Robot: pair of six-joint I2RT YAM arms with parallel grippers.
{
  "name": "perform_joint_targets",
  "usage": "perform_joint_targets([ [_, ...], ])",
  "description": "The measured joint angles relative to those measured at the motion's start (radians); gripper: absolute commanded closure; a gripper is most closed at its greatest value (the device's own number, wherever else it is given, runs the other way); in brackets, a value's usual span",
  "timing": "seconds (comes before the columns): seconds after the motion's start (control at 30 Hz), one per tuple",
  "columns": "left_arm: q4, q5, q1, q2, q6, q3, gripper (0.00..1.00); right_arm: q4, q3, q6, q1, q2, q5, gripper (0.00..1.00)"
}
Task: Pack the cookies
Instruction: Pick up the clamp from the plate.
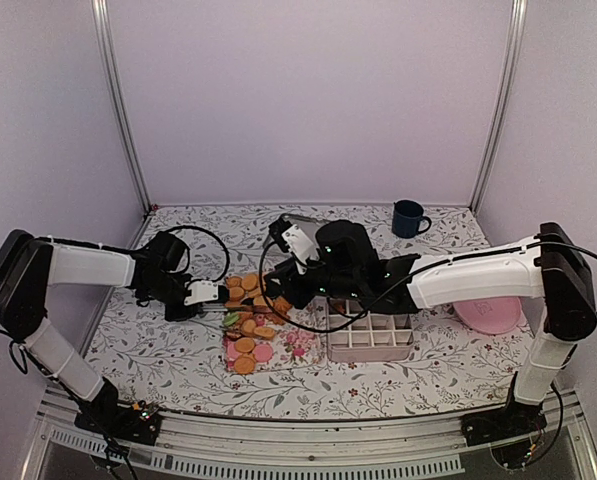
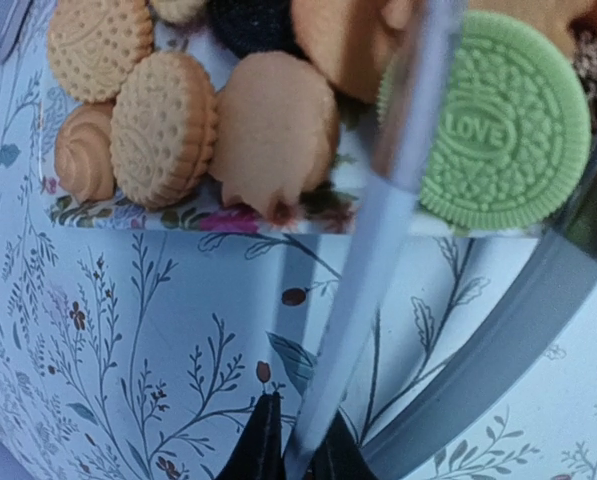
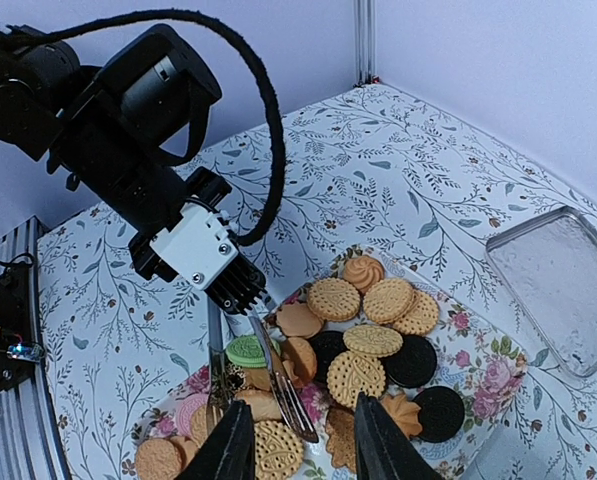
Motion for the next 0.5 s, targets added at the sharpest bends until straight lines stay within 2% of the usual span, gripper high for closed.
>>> perform_joint_targets([
  [0.27, -0.026, -0.049, -0.027, -0.021, 0.029, 0.006, 1.0, -0.003, 0.0, 0.0, 0.0, -0.011, 0.0, 0.66],
  [0.5, -0.048, -0.117, -0.084, -0.124, 0.065, -0.005, 1.0, -0.003, 0.0, 0.0, 0.0, -0.011, 0.0, 0.66],
])
